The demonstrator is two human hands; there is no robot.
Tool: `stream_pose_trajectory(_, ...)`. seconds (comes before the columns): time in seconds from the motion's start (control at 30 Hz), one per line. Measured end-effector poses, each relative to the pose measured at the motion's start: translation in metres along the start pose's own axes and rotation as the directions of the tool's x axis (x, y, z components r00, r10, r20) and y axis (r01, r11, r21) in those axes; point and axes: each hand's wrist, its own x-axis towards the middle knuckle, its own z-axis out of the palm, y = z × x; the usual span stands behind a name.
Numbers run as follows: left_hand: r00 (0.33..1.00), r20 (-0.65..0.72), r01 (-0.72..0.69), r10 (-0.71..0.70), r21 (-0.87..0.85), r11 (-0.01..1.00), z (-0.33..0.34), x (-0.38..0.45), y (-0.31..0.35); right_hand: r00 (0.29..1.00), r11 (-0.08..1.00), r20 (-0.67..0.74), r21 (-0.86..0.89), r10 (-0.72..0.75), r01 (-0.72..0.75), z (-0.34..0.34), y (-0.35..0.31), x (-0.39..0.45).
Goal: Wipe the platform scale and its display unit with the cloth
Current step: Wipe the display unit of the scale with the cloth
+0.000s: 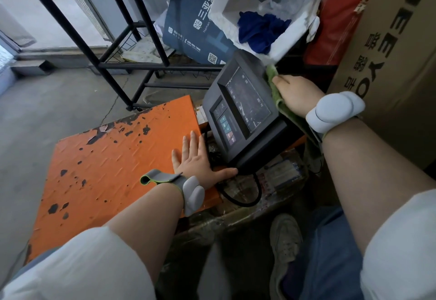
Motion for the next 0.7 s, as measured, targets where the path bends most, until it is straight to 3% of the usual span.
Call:
stream_pose_trajectory(0.17, 1.000, -0.002, 0.004, -0.004, 0.015, 1.000, 0.0004, 0.0003, 0.0009, 0.979, 0.978, 0.001, 0.042, -0.203, 0.203, 0.0059, -0.0073, -0.0075)
stream_pose_trajectory(0.37, 1.000, -0.021, 0.015, -0.014, 0.024, 1.000, 0.0023, -0.0012, 0.0019, 0.994, 0.983, -0.056, 0.162, 0.091, -0.081, 0.0000, -0.0019, -0.0021)
stream_pose_trajectory(0.7, 0.999, -0.026, 0.025, -0.024, 0.056, 0.998, 0.0024, -0.0010, 0.0042, 0.997, 0.997, -0.079, 0.070, -0.016, 0.022, 0.0065, -0.0028, -0.0052)
